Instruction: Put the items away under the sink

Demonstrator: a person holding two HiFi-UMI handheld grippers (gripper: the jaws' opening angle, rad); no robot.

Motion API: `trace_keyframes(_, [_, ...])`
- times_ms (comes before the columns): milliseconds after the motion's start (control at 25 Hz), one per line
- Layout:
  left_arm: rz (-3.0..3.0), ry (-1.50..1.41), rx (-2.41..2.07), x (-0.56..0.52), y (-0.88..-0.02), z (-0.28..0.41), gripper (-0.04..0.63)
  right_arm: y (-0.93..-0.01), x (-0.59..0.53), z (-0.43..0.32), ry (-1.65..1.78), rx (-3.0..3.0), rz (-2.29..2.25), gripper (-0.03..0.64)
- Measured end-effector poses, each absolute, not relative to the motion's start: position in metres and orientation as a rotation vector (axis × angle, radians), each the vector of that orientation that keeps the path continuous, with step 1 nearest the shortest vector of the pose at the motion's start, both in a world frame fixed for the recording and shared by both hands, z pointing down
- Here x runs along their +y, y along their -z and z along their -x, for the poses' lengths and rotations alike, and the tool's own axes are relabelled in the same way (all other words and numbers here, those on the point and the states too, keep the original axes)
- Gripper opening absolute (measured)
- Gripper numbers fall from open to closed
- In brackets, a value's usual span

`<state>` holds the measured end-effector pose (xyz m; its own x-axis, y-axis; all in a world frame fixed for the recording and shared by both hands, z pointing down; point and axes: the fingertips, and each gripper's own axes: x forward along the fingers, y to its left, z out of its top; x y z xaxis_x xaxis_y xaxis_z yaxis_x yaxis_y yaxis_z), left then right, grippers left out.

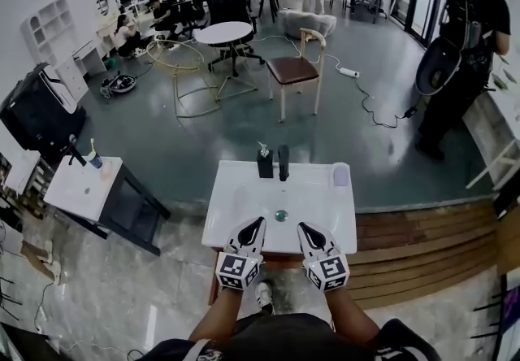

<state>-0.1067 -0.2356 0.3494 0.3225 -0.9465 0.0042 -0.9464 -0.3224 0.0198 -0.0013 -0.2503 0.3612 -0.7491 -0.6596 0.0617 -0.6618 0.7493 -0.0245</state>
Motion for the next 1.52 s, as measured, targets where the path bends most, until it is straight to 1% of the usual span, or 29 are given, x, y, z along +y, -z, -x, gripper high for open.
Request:
trace_keyframes(480, [-2.61,0.009,-1.729,-0.319,-0.349,0.15,0.006,-0.364,-0.329,0.053,-0.045,-2.822,-1.133,0.023])
trace_keyframes(720, [-2.648,-0.016,-1.674,-0.35,-0.352,0.157,0.006,-0.361,-0.356,0.067,-0.02,-2.795,-1.177,0.023])
trace_keyframes(1120, [-2.633,-0.049,-1.631,-0.381,-0.376,0.149,0.006,-0.37,-0.388,0.056,-0.038,-2.756,-1.226,0.023])
trace_keyframes(1520, [-2.522,-0.156,-1.742,-0.428,-0.409,0.147,0.006,-0.389,-0.43,0.043,-0.084,-2.765,-1.101,0.023])
